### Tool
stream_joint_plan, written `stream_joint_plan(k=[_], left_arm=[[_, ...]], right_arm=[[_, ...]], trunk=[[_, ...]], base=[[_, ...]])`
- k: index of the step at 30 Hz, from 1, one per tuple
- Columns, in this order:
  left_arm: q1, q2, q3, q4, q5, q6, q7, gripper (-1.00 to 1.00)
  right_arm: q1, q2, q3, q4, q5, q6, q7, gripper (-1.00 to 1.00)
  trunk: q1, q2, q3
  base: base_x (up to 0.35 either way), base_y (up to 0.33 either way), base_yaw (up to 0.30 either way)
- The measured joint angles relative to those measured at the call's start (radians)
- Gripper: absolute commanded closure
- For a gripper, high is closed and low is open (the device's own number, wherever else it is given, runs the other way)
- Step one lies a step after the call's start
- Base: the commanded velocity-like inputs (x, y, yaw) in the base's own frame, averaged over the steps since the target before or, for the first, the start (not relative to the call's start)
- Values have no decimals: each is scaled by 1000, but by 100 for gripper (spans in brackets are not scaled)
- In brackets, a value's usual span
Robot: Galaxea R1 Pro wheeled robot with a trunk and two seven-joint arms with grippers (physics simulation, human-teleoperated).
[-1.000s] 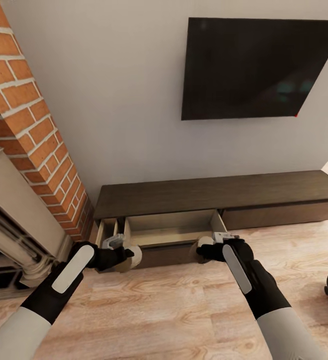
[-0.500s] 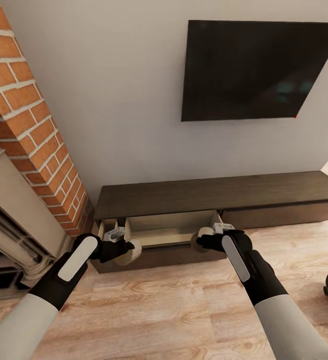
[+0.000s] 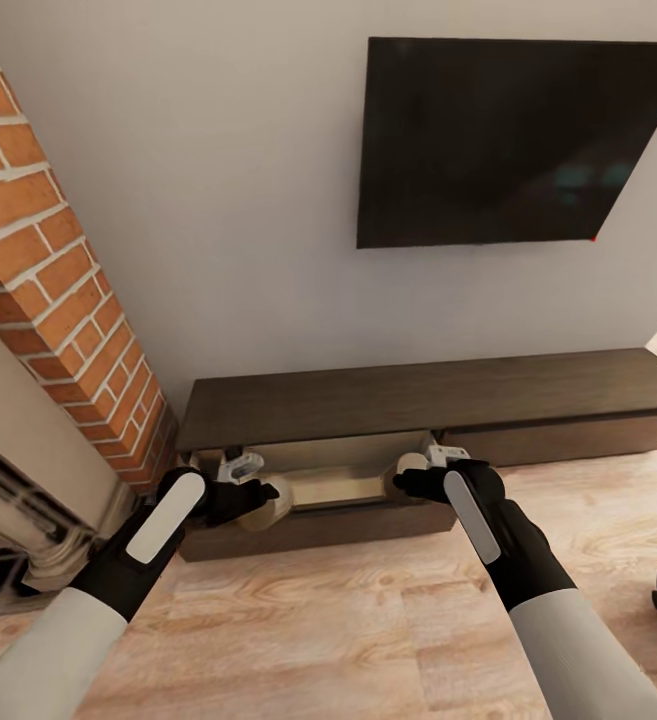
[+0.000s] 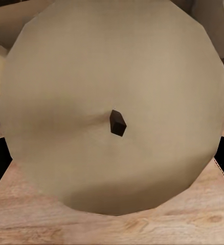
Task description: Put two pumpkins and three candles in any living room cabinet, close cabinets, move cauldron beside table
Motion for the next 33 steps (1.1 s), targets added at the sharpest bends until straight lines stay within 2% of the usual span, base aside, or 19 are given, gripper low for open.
stream_joint_plan(k=[12, 25, 28, 30, 31, 32, 33], left_arm=[[0, -11, 0, 1, -10, 0, -1, 100], [0, -12, 0, 0, -8, 0, -1, 100], [0, -11, 0, 0, -11, 2, -1, 100], [0, -12, 0, 0, -9, 0, -1, 100], [0, -12, 0, 0, -9, 0, -1, 100], [0, -12, 0, 1, -9, 0, -1, 100], [-1, -12, 0, 1, -9, 0, -1, 100]], right_arm=[[0, 0, 4, -1, 3, 0, 0, 100], [0, 2, 7, -1, 6, 0, -1, 100], [0, 17, 8, 0, -4, -7, -1, 100], [0, 36, 15, 2, -4, -17, -1, 100], [0, 55, 33, 14, -3, -21, -1, 100], [0, 68, 53, 27, -21, -29, -1, 100], [0, 80, 74, 43, -10, -34, -2, 100]], trunk=[[0, 0, 0], [0, 0, 0], [0, 0, 0], [0, 0, 0], [0, 0, 0], [0, 0, 0], [0, 0, 0]], base=[[233, -150, 0], [81, 113, 0], [3, 145, 0], [1, 44, 0], [0, 19, 0], [0, 12, 0], [0, 8, 0]])
